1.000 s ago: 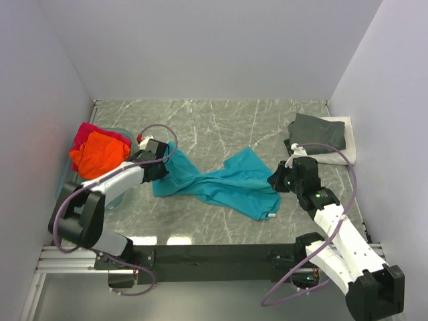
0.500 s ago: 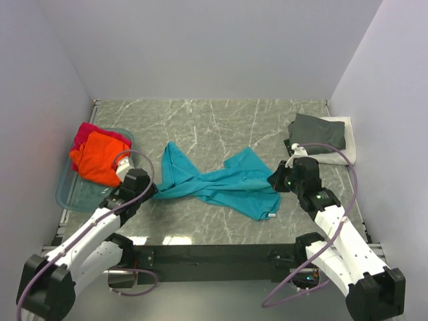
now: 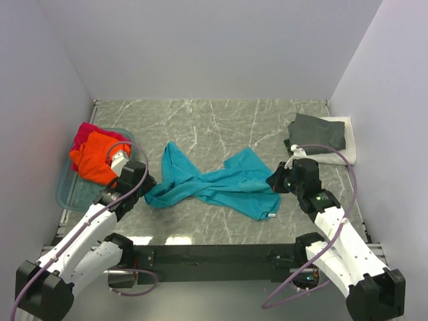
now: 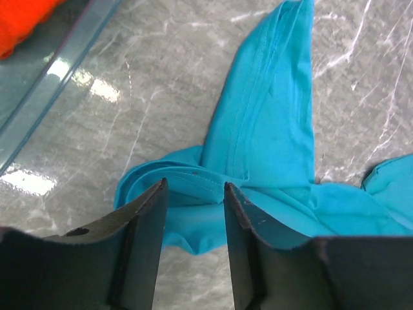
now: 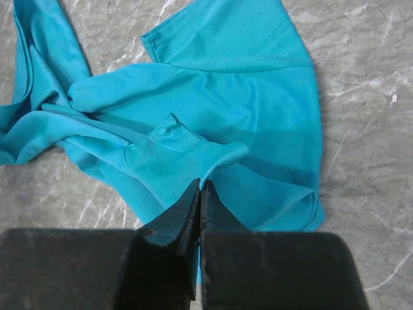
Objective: Fold and stack the t-shirts
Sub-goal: Flatten the tshirt out
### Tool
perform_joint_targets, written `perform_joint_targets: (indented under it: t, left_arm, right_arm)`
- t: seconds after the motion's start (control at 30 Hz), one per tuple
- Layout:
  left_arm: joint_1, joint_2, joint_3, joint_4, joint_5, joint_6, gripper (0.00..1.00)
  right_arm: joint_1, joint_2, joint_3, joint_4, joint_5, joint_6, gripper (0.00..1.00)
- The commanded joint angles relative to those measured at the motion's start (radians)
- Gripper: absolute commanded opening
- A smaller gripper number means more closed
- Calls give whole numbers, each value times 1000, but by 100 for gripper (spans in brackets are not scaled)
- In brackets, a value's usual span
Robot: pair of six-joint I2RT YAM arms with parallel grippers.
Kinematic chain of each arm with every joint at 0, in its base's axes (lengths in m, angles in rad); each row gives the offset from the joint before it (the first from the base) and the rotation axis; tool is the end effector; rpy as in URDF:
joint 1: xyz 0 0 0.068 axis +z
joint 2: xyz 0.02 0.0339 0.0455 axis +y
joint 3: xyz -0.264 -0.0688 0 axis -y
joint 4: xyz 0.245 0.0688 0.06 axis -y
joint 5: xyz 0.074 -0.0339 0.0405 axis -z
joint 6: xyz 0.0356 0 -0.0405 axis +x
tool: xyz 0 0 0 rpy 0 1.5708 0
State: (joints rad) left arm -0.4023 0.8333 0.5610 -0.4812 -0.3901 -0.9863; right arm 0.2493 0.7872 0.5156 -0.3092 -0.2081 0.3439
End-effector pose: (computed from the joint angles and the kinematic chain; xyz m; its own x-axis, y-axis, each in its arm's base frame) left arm 0.1641 -0.0551 0.2276 -0.4366 -0.6525 -0.6194 -0.4661 0.7529 -0.4647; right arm 0.1695 0.0507 0.2329 -0.6384 0.1779 -0.7488 -0.2056 0.8982 0.3886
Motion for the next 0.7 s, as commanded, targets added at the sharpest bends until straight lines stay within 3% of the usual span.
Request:
perform_joint_targets:
  t: [0.0,0.27,0.4,0.53,0.67]
  left_arm:
    - [-19,6,45,-39,20,-12,45]
    - [-46,39,86,-94,183,70,52]
    - [-159,33,74,-97,195,109,51]
    - [-286,85,103,-212,31,-3,43]
    - [-433,203,146,-441,-179,-261,41]
  right_arm:
    - [7,-2,-3,41,-14,-17,0]
    - [7,17,-11,65,-40,-23,0]
    - [7,21,-14,73,-43,-26,0]
    - [7,12,-17,71,-47,-26,0]
    - [7,-22,-25,70,-40,-22,0]
